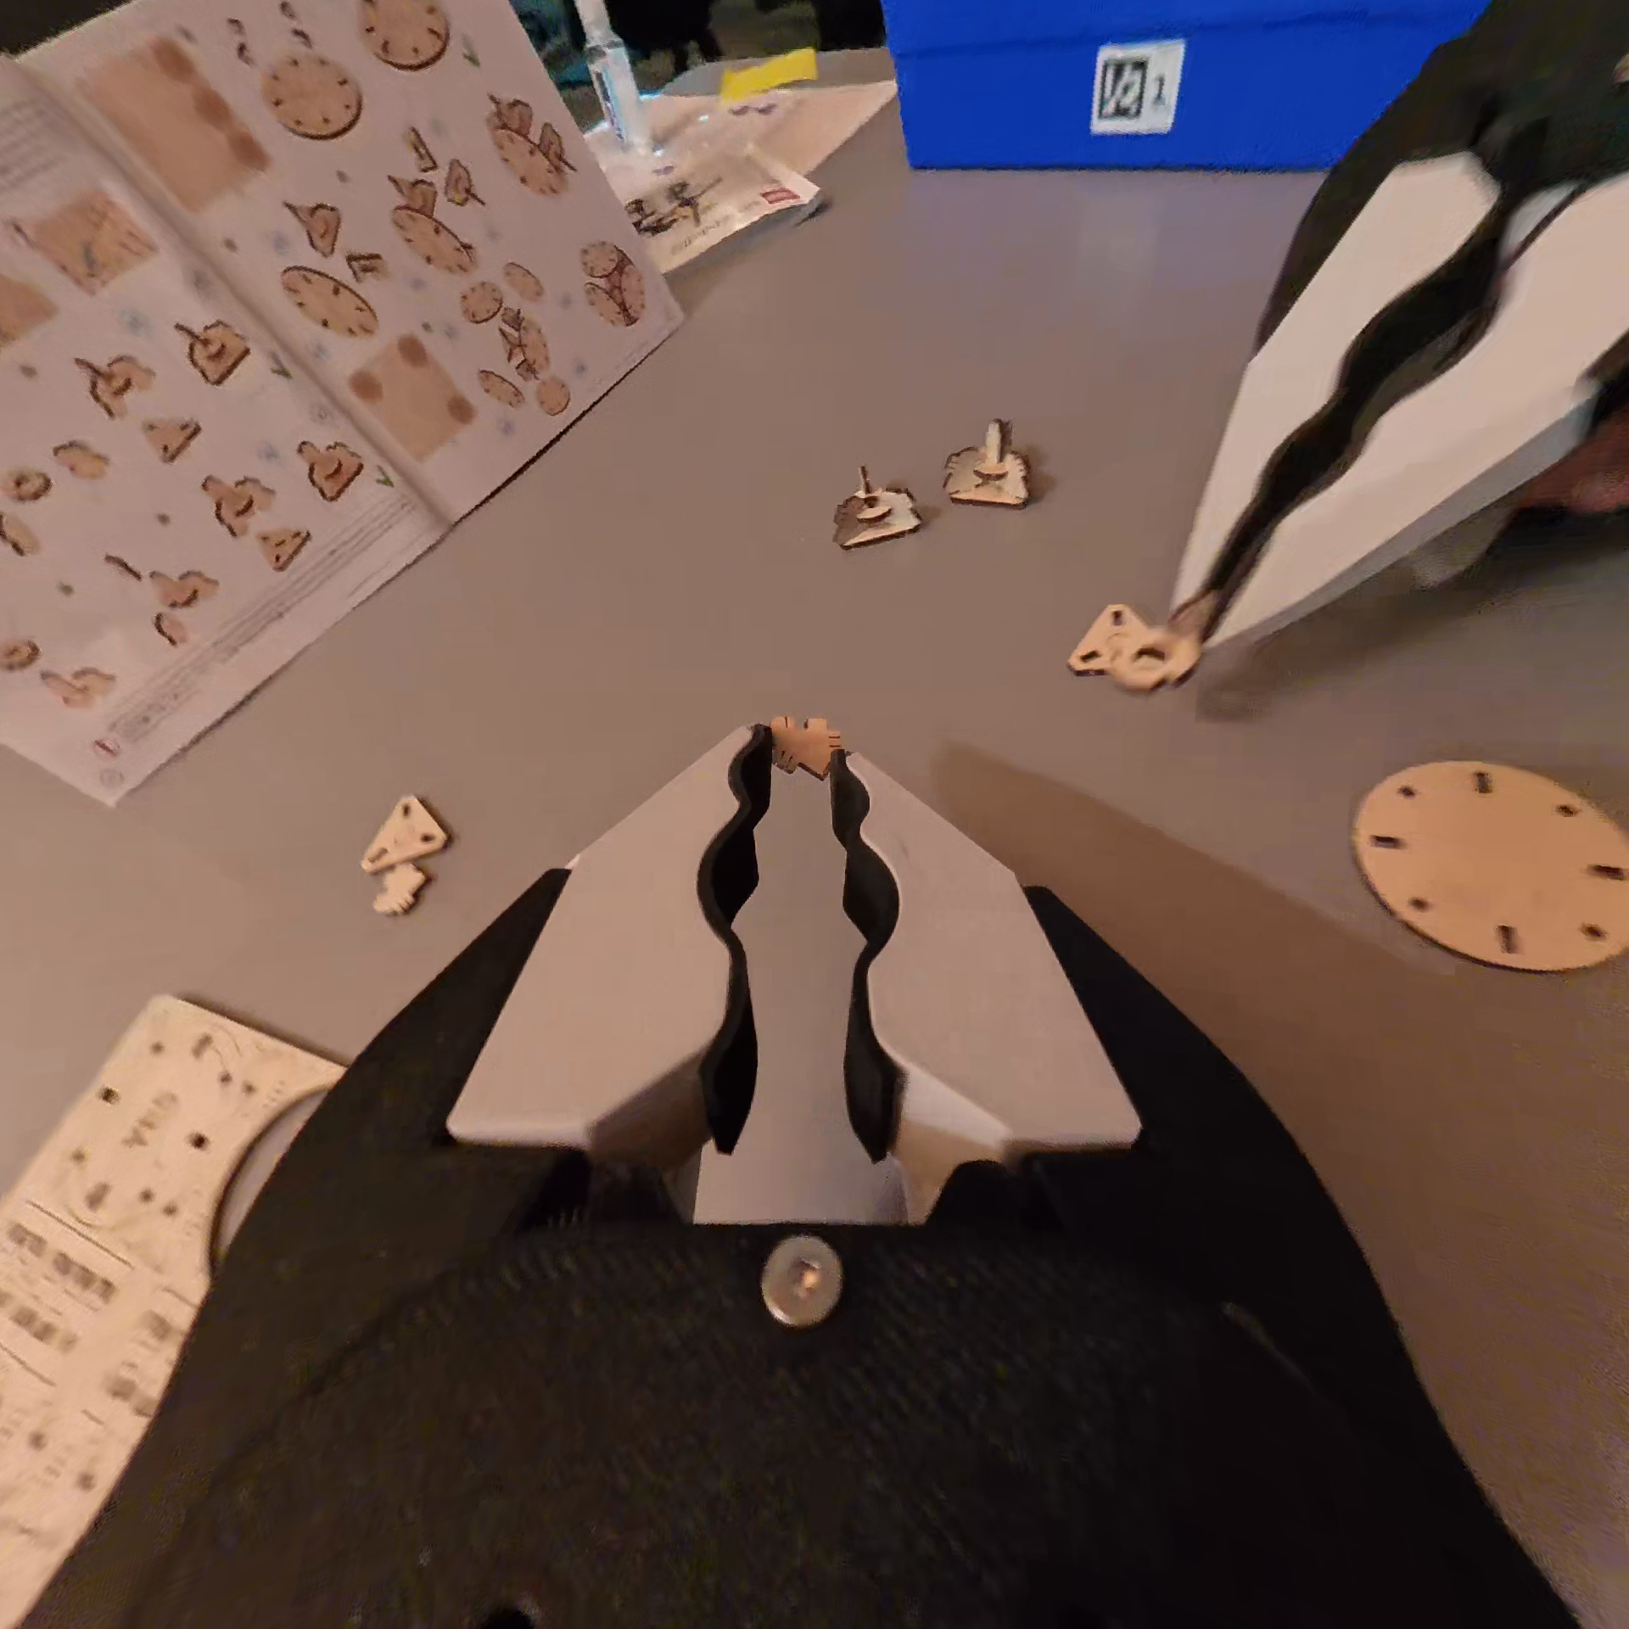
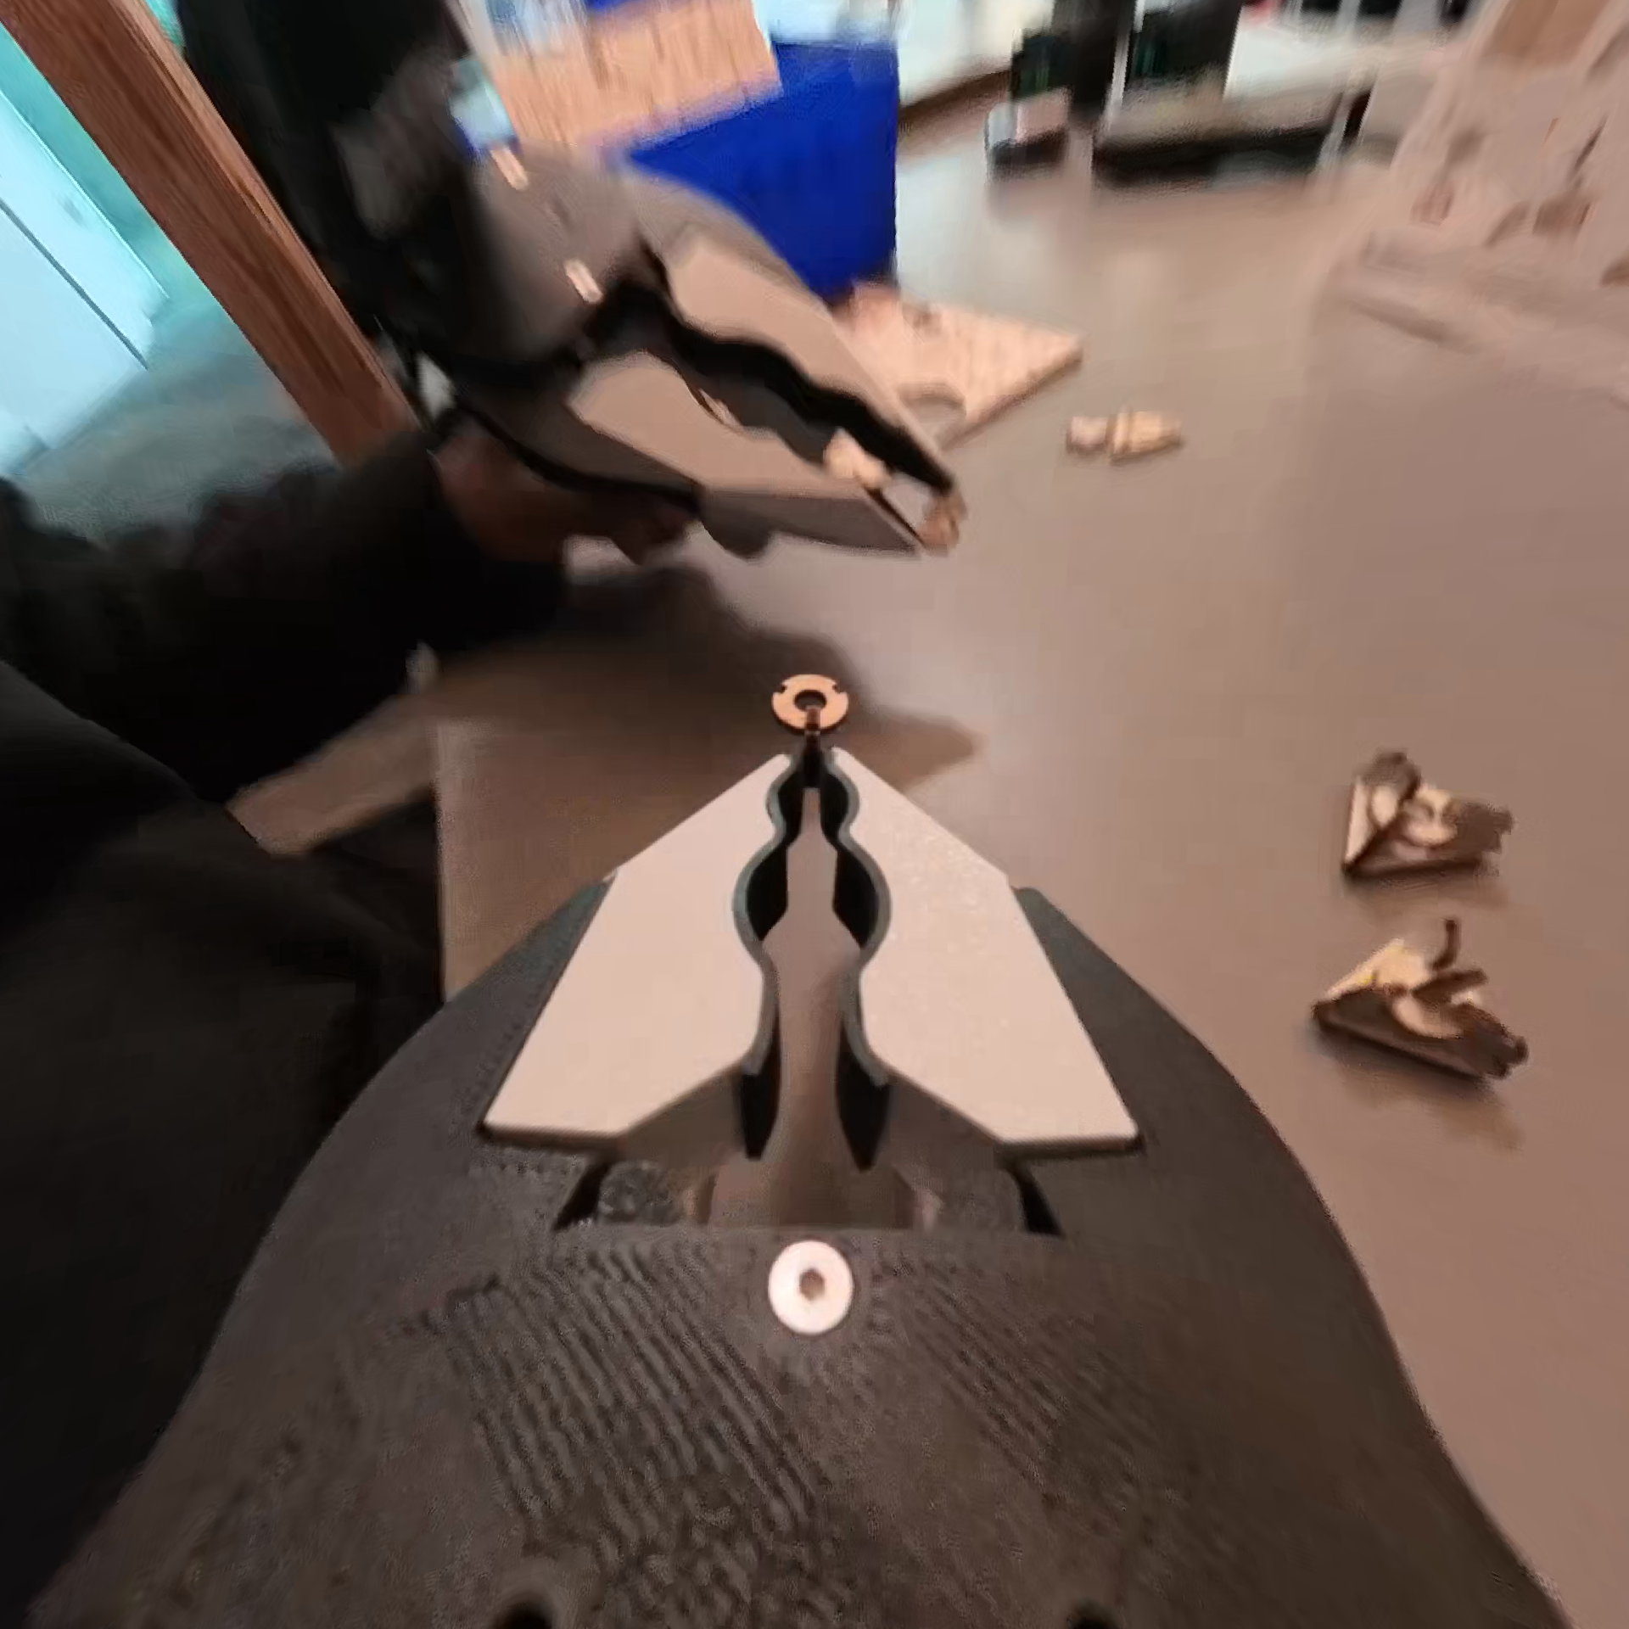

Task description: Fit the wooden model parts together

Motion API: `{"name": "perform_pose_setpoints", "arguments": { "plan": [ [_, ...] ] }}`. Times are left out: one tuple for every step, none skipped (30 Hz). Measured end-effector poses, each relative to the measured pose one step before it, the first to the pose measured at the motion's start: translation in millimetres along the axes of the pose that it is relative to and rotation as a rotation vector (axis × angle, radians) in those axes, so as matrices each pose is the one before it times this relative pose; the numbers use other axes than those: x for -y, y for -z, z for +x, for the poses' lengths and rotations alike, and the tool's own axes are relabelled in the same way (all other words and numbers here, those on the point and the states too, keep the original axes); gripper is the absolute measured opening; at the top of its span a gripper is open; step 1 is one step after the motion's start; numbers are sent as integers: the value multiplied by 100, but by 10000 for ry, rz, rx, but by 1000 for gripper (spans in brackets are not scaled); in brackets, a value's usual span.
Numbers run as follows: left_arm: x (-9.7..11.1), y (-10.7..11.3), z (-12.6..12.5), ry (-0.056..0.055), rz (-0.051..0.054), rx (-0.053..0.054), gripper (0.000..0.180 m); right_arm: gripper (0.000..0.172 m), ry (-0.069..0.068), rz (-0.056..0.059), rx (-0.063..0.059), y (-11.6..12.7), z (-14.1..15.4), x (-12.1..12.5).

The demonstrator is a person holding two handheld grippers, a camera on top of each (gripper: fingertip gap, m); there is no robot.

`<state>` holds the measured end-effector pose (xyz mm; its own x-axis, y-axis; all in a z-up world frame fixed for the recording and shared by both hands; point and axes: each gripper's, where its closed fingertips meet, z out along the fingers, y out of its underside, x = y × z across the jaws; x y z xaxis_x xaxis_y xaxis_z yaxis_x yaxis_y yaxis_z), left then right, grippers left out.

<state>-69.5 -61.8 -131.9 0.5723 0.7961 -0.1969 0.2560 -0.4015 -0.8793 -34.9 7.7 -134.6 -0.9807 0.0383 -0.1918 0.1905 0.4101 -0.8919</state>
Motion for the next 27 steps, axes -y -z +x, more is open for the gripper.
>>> {"name": "perform_pose_setpoints", "arguments": {
  "plan": [
    [-155, 491, 478, 302, 128, -113, 12, 1, 162, -769, -212, -451, 185, -1105],
    [30, 503, 253, 124, 62, 56, 12, 1, 162, -525, -140, -389, 30, -737],
    [234, 434, 194, -42, 196, 112, 12, 1, 139, -338, -88, -301, -56, -446],
    [257, 305, 168, -102, 185, 120, 12, 1, 105, -241, -76, -239, -33, -308],
    [144, 131, 97, -138, 103, 119, 12, 1, 76, -192, -47, -190, -37, -241],
    [-20, -23, 45, -130, -18, 88, 12, 1, 60, -151, -11, -165, -50, -185],
    [-178, -131, 91, -72, -99, 0, 12, 1, 55, -113, 20, -112, -77, -135],
    [-183, -143, 151, 14, -95, -87, 12, 1, 51, -79, 24, -84, -86, -102],
    [-51, -60, 113, 5, -57, -57, 12, 1, 39, -51, 15, -53, -63, -60],
    [68, 36, 50, -40, 50, -1, 12, 2, 30, -37, 27, -41, -66, -42],
    [80, 77, 4, -32, 68, 28, 12, 4, 24, -36, 63, -33, -100, -45],
    [78, 80, 6, -10, 66, 10, 12, 7, 15, -32, 87, -35, -119, -38],
    [47, 50, 15, 4, 39, -2, 12, 9, -2, -10, 77, -6, -99, -15],
    [16, 23, 0, -6, 20, 7, 12, 13, -27, 38, 46, 43, -16, 45],
    [37, 23, 22, -36, 28, 11, 12, 17, -34, 113, 36, 129, 15, 145],
    [68, 19, 46, -57, 43, 18, 12, 20, -19, 195, 42, 209, 8, 258],
    [115, 7, 105, -79, 50, -5, 12, 22, -16, 276, 27, 275, 21, 388],
    [158, 21, 195, -126, 73, -31, 12, 25, -22, 354, 5, 340, 54, 554],
    [241, 22, 295, -176, 104, -68, 12, 28, -12, 447, 1, 373, 39, 724],
    [233, 19, 356, -181, 88, -77, 12, 30, -2, 528, -5, 391, 20, 855],
    [227, -16, 222, -117, 40, 10, 12, 30, -4, 561, -33, 370, 34, 889],
    [325, -31, 268, -62, 91, -25, 12, 31, -20, 545, -87, 323, 124, 845],
    [427, -59, 442, -24, 150, -131, 12, 31, -57, 461, -112, 288, 181, 692],
    [410, -80, 511, -23, 134, -166, 12, 31, -105, 331, -37, 210, 106, 481],
    [371, -104, 511, -64, 108, -145, 12, 30, -168, 220, 74, 135, -29, 313],
    [318, -128, 500, -102, 83, -128, 12, 29, -237, 148, 164, 48, -126, 181],
    [286, -121, 482, -132, 75, -107, 12, 29, -287, 100, 236, -16, -216, 89]
  ]
}}
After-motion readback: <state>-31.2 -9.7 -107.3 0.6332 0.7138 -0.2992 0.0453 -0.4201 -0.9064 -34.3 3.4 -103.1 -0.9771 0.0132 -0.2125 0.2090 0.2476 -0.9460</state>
